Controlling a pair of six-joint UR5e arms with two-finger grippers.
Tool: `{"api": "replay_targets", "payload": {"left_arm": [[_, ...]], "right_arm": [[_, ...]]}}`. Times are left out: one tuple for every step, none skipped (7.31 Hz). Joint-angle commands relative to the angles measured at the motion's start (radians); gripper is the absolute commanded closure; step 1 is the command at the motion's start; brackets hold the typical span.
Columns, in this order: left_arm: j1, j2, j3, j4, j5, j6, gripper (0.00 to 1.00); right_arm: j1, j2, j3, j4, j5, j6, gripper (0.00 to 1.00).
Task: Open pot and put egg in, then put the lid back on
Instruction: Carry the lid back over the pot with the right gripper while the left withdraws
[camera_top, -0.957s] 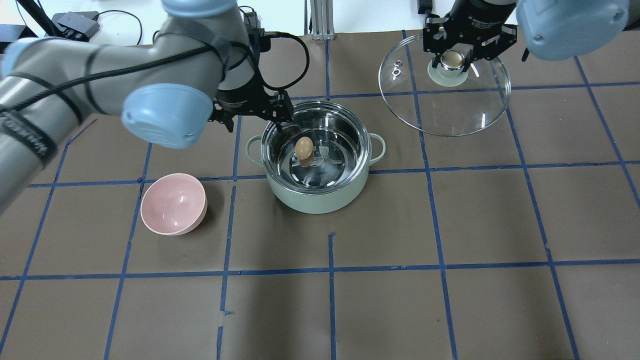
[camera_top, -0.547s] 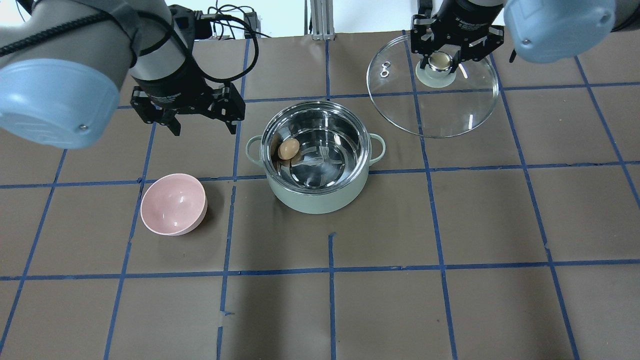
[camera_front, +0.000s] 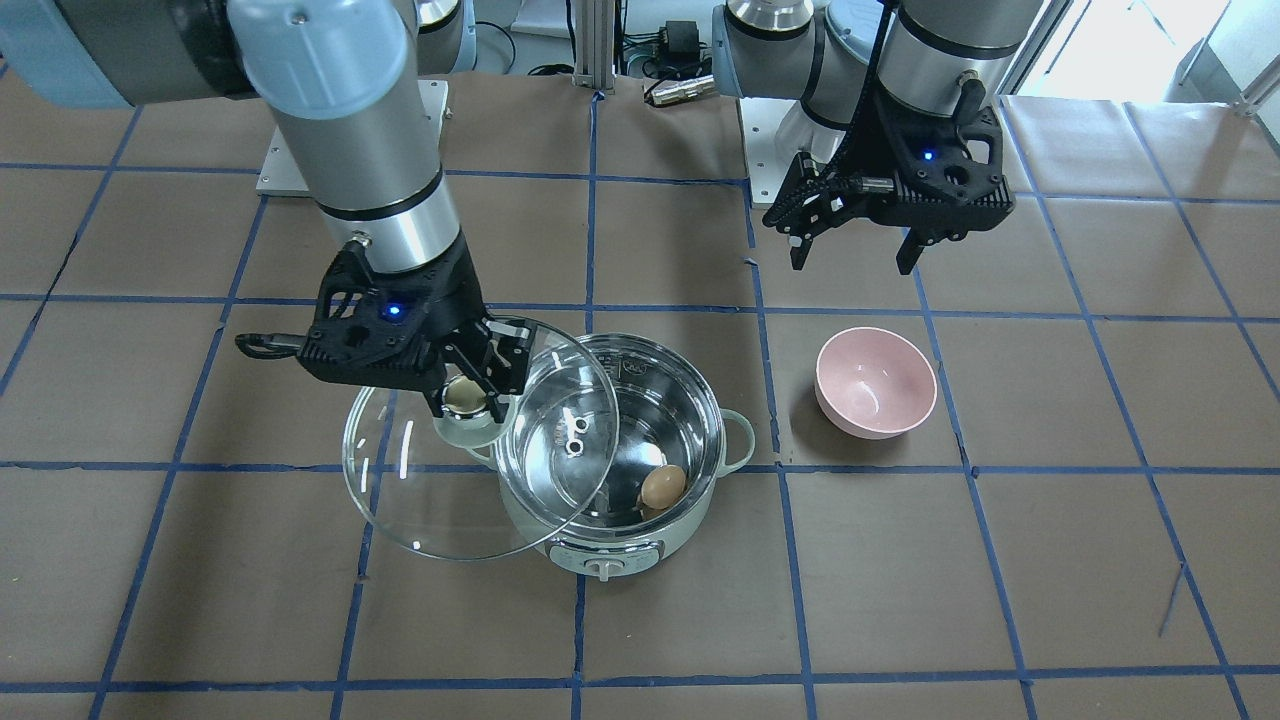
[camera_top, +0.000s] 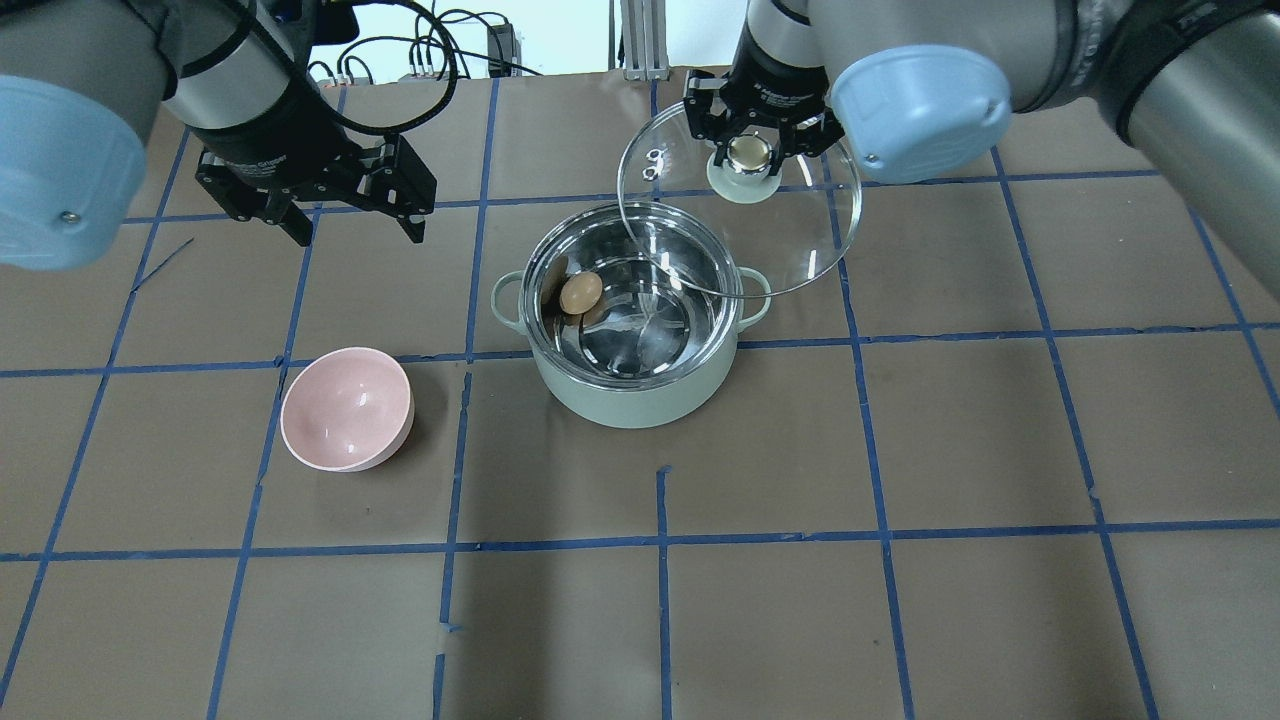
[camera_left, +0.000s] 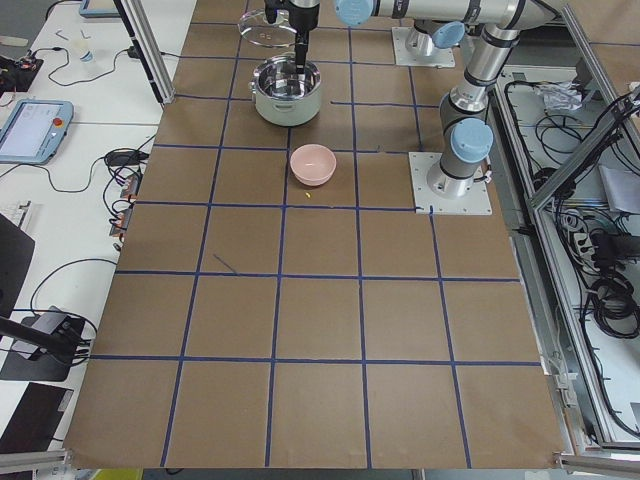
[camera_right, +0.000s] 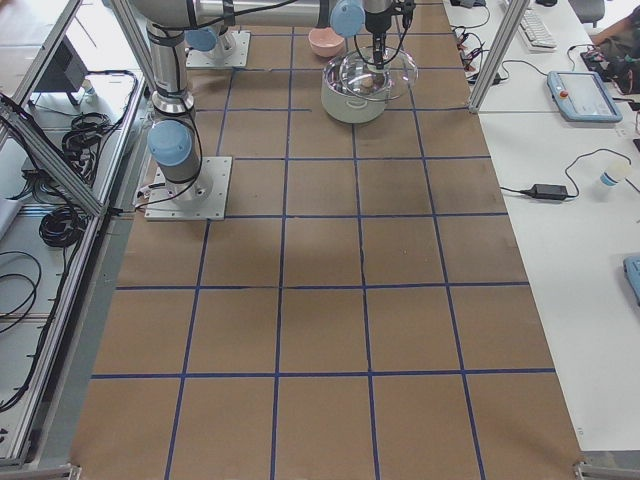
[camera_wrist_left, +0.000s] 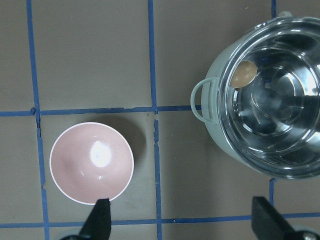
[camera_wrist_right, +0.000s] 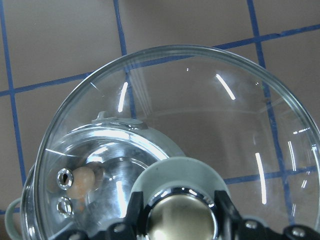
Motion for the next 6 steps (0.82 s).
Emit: {"api": "replay_targets", "payload": {"left_arm": [[-0.002,0.016,-0.013,0.005,0.008,0.003,0.00],[-0.003,0.029,-0.017,0.000,0.022,0.003,0.00],[-0.003,0.034,-0.018,-0.004,0.066,0.003,0.00],[-0.003,0.037,-0.017,-0.006,0.079,0.003,0.00],[-0.003,0.036,-0.017,-0.006,0.074,0.001,0.00],[-0.003,0.037,-0.014,-0.015,0.073,-0.003,0.00]], "right_arm": [[0.088,0.041,-0.003,-0.009,-0.001,0.151,0.56],[0.118,0.066,-0.005,-0.035,-0.001,0.214,0.57],[0.140,0.083,-0.006,-0.038,0.000,0.261,0.59],[0.154,0.095,-0.008,-0.039,0.000,0.282,0.59],[0.157,0.104,-0.008,-0.039,0.002,0.285,0.59],[0.157,0.105,-0.008,-0.039,0.002,0.283,0.59]]}}
